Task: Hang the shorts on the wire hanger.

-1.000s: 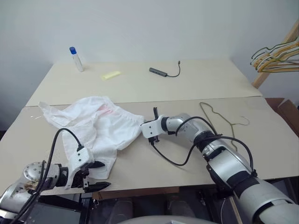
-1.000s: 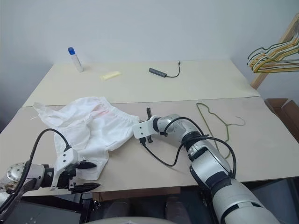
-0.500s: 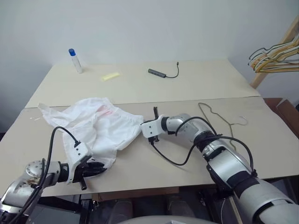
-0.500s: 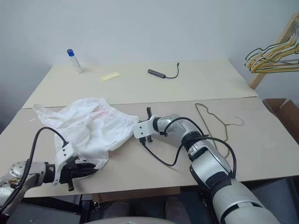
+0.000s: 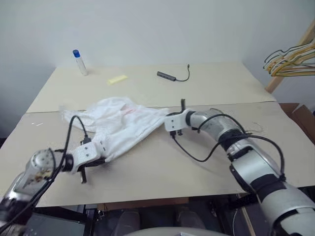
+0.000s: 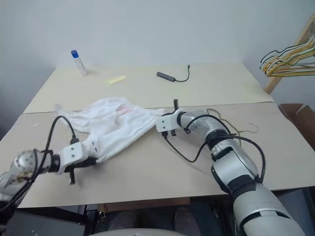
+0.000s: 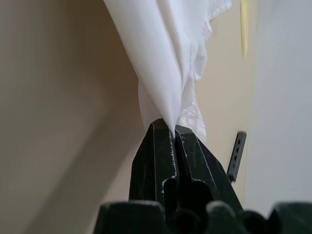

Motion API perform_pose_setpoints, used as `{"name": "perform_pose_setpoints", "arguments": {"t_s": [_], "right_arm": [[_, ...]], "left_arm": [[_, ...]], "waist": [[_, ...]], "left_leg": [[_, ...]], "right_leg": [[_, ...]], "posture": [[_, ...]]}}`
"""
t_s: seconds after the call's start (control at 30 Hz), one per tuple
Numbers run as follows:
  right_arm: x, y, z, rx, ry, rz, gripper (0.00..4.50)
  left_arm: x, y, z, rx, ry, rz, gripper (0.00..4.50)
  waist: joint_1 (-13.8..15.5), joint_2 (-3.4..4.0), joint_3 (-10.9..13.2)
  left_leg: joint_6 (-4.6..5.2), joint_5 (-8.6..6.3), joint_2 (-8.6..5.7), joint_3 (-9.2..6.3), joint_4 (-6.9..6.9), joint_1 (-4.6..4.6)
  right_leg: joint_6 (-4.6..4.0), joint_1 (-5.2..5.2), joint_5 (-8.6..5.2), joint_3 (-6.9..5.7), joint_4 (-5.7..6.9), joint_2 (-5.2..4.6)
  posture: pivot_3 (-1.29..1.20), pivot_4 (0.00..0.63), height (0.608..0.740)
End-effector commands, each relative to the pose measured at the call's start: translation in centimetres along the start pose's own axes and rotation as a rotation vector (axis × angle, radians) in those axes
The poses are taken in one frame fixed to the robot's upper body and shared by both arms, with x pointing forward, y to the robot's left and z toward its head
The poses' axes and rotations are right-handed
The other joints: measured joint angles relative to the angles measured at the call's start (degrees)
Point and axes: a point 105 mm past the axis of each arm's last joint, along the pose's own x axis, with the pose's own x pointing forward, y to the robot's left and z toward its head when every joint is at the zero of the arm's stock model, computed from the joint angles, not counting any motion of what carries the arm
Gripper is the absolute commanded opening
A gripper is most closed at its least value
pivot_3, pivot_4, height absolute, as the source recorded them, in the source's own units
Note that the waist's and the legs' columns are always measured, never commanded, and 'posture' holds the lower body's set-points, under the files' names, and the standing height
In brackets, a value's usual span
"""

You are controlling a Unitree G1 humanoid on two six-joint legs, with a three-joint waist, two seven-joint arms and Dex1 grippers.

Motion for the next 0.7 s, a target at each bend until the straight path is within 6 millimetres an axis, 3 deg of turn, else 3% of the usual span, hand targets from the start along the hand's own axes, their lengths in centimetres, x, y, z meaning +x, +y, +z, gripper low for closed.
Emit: {"name": "perform_pose_setpoints", "arguments": {"t_s": [0.03,0.13,0.23,0.43,0.6,0.7], "right_arm": [[-2.9,-1.6,-2.5,0.026,0.051,-0.053,0.0],[-5.0,-0.3,-2.9,0.043,0.05,-0.011,0.0],[-7.6,1.6,-1.9,0.085,0.043,0.052,0.0],[-11.5,3.7,3.0,0.181,-0.073,0.192,0.0],[-14.3,5.1,4.9,0.135,-0.118,0.358,0.0],[-15.6,5.6,5.6,0.154,-0.158,0.454,0.0]], "left_arm": [[0.5,1.3,1.3,0.091,-0.019,-0.001,0.02],[0.2,1.7,2.1,0.129,-0.041,-0.025,0.02],[-1.6,1.1,1.7,0.175,-0.018,-0.118,0.02],[-6.5,0.0,0.4,0.179,0.085,-0.268,0.02],[-9.9,-3.1,2.0,0.143,0.077,-0.438,0.02],[-10.4,-5.7,3.0,0.128,0.053,-0.513,0.02]], "waist": [[-0.1,-0.04,0.0],[-0.7,-0.06,0.0],[-1.2,-0.05,0.0],[-2.2,-0.09,0.1],[-1.6,-0.21,0.1],[-1.4,-0.22,0.1]], "left_leg": [[0.0,0.0,-0.01,0.0,0.05,-0.28],[0.04,-0.02,0.01,0.05,0.06,-0.45],[0.25,-0.14,0.04,0.01,0.05,-0.5],[0.55,-0.32,0.11,0.13,0.05,-0.42],[0.55,-0.32,0.24,0.25,0.07,-0.41],[0.55,-0.32,0.31,0.36,0.07,-0.38]], "right_leg": [[0.02,-0.25,0.05,0.02,0.0,-0.01],[0.04,-0.41,0.06,0.13,0.0,0.01],[0.08,-0.43,-0.01,0.14,-0.05,0.04],[0.11,-0.43,-0.08,0.29,-0.06,0.13],[0.5,-0.37,-0.32,0.15,-0.12,0.12],[0.51,-0.31,-0.33,0.16,-0.25,0.12]], "posture": [[0.13,0.0,0.74],[0.11,0.0,0.74],[0.09,0.0,0.74],[0.08,0.0,0.74],[0.09,0.0,0.74],[0.09,0.0,0.74]]}}
